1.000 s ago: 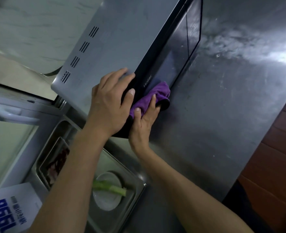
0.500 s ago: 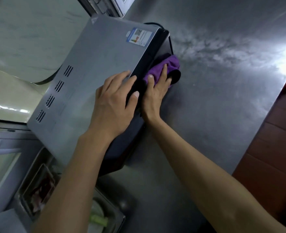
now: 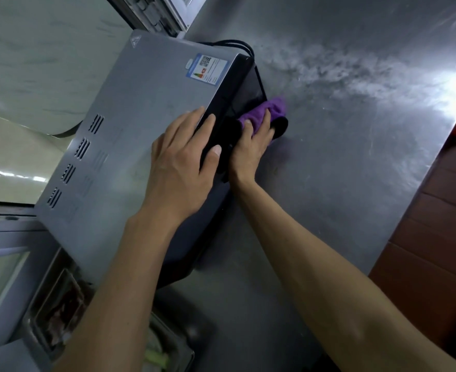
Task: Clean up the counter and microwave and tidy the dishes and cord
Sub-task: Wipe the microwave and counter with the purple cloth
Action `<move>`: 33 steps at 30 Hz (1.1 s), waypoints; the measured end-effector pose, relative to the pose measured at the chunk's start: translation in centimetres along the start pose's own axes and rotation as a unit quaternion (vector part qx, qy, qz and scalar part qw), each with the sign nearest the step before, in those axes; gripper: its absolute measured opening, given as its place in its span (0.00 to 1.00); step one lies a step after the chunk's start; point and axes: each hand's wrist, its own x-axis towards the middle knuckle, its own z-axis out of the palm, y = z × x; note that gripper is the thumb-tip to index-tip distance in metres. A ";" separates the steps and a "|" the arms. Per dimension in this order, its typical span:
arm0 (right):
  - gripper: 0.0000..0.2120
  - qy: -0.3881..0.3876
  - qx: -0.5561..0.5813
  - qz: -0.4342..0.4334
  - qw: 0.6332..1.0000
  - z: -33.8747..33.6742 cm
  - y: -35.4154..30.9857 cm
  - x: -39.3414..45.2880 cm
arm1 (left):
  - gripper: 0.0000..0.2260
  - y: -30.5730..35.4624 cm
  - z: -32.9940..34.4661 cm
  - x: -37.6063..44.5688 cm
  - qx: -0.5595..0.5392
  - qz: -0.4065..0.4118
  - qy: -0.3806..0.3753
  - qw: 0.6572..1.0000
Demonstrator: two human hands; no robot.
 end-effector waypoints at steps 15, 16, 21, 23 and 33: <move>0.26 -0.039 -0.051 0.077 0.995 0.1 11.2 -14.1 | 0.20 -3.8 -0.5 -11.8 0.018 0.014 0.002 1.000; 0.27 -0.042 -0.054 0.075 0.995 0.2 12.1 -15.2 | 0.20 -4.0 -0.5 -12.8 0.026 0.017 0.002 1.000; 0.29 -0.072 -0.066 0.088 0.991 0.7 16.4 -22.7 | 0.21 -4.3 -0.1 -16.9 0.076 0.042 0.009 0.996; 0.31 -0.093 -0.085 0.090 0.988 0.9 17.9 -24.7 | 0.20 -4.4 0.2 -18.2 0.078 0.048 0.016 0.996; 0.29 -0.115 -0.093 0.053 0.988 -1.0 14.8 -20.0 | 0.19 -3.3 0.5 -20.7 0.053 0.031 0.045 0.997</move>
